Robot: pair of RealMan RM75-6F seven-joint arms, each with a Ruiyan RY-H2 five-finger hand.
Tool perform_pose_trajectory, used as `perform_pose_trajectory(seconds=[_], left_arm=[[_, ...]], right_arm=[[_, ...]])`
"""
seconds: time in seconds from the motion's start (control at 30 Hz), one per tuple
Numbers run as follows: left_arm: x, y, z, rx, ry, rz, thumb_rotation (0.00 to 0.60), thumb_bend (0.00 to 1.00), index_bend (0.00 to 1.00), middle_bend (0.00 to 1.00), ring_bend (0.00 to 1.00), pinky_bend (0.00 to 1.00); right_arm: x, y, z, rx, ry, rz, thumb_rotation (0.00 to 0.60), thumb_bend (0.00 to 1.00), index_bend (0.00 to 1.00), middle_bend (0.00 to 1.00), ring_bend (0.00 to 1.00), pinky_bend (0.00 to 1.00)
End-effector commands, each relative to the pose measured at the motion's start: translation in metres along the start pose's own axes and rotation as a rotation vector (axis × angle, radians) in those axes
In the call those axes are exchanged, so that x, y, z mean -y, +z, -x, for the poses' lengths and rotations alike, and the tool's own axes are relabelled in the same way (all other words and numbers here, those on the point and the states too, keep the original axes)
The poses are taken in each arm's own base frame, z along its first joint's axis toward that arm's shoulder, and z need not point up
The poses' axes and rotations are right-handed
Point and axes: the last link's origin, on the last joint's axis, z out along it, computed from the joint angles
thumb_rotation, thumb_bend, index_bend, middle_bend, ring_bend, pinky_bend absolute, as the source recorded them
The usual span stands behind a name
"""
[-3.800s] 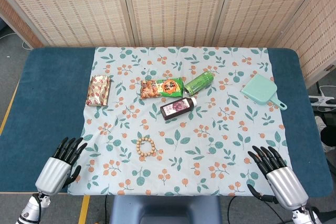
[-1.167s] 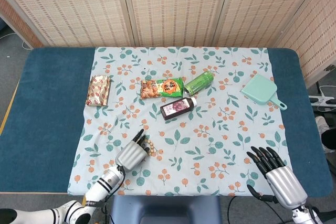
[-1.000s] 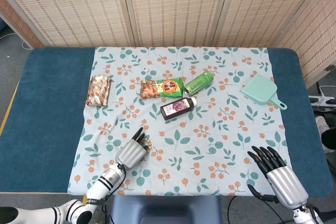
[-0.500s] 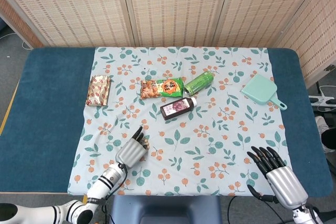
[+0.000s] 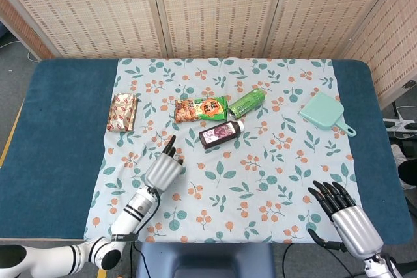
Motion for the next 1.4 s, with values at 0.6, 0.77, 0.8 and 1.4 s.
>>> perform_pose_trajectory(seconds=[0.6,0.77,0.8,1.4], left_arm=[[0.115,0.057,-0.054,0.59,-1.462,-0.41,0.6,1.0,0.7,0.76,0.35,0.0],[0.134,0.053,-0.076,0.586,-2.013,-0.34,0.599,1.0,0.7,0.74,0.31,0.0],[0.137,0.052,-0.078,0.581,-2.072,-0.331,0.582,1.0,0.69,0.73,0.3,0.0],[0.172,0.034,-0.075,0.475,-2.404,-0.168,0.326,0.83,0.62,0.65,0.26,0.0]], right_arm=[[-0.006,0.008,0.001,0.018,0.008,0.028,0.274,0.3,0.0,0.0,0.0,0.0],[-0.005,0.007,0.001,0.02,0.008,0.023,0.273,0.3,0.0,0.0,0.0,0.0],[-0.005,0.007,0.002,0.022,0.007,0.021,0.273,0.3,0.0,0.0,0.0,0.0],[-0.001,0.009,0.007,0.038,0.0,0.009,0.273,0.3,0.0,0.0,0.0,0.0]])
